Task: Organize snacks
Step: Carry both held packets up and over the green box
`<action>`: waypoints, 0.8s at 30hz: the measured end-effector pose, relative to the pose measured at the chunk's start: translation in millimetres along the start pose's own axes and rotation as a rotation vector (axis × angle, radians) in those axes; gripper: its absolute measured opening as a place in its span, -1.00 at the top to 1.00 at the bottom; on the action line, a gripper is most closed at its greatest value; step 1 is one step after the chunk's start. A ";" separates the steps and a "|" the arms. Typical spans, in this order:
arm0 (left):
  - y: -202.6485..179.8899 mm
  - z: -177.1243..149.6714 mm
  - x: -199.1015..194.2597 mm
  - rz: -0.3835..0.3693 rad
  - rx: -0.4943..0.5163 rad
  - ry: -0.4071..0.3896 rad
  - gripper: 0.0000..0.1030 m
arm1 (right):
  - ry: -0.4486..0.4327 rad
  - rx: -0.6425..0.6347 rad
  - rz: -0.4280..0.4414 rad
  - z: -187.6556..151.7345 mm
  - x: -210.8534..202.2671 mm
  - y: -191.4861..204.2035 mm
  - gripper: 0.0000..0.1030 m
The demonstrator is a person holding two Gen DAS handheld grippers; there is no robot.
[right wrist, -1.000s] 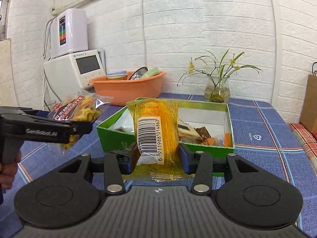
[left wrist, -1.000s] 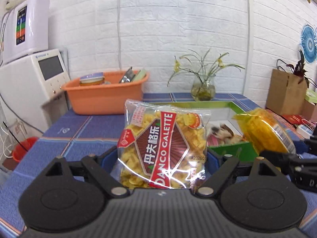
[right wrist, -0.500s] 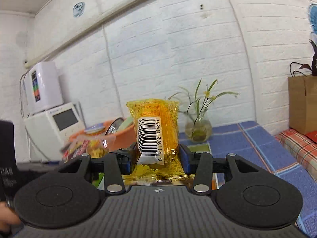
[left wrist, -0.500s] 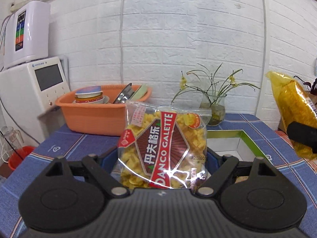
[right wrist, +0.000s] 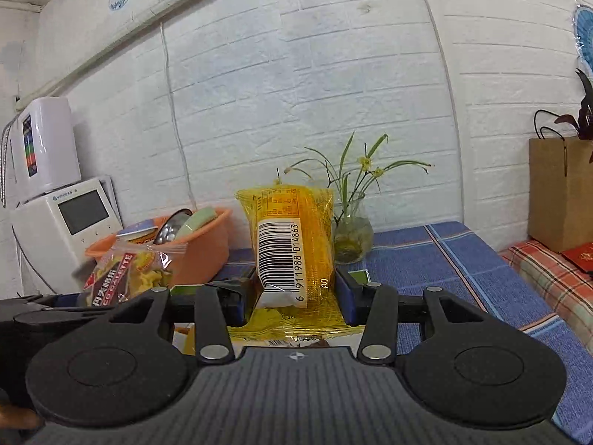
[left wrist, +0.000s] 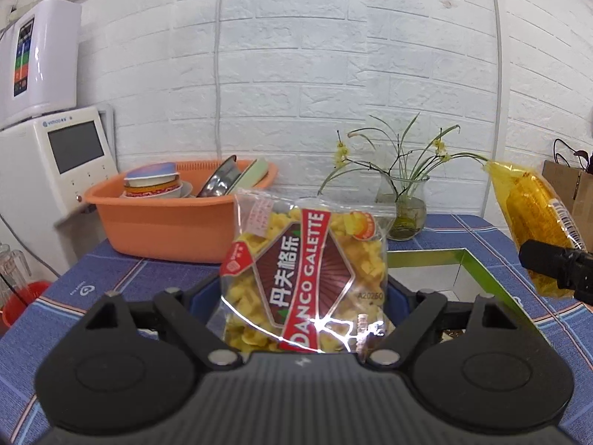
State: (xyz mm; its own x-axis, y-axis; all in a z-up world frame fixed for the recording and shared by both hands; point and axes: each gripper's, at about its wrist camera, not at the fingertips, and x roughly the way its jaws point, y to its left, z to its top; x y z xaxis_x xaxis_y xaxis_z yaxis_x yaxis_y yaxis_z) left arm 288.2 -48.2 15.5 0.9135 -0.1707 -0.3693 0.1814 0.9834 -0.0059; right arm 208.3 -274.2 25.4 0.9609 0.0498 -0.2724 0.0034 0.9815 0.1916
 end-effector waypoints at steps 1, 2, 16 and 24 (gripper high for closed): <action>1.8 -0.6 1.5 -0.001 -0.004 0.006 -0.65 | 0.010 -0.005 -0.004 -2.0 2.5 -0.3 -0.47; 3.1 -1.2 2.9 0.007 -0.007 0.011 -0.65 | 0.021 -0.012 -0.010 -4.6 5.8 -0.1 -0.47; -14.1 -10.8 10.7 -0.013 0.023 0.036 -0.66 | 0.117 -0.009 -0.014 -24.9 28.2 -0.3 -0.47; -19.0 -15.9 16.7 -0.017 0.026 0.055 -0.66 | 0.139 -0.010 -0.039 -30.9 36.6 -1.1 -0.47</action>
State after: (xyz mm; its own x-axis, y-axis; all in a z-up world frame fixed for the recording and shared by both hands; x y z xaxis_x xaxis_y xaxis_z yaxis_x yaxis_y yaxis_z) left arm 294.2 -68.8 -5.4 0.8890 -0.1833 -0.4197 0.2070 0.9783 0.0113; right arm 234.9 -267.8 -14.0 0.9125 0.0358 -0.4076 0.0368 0.9849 0.1690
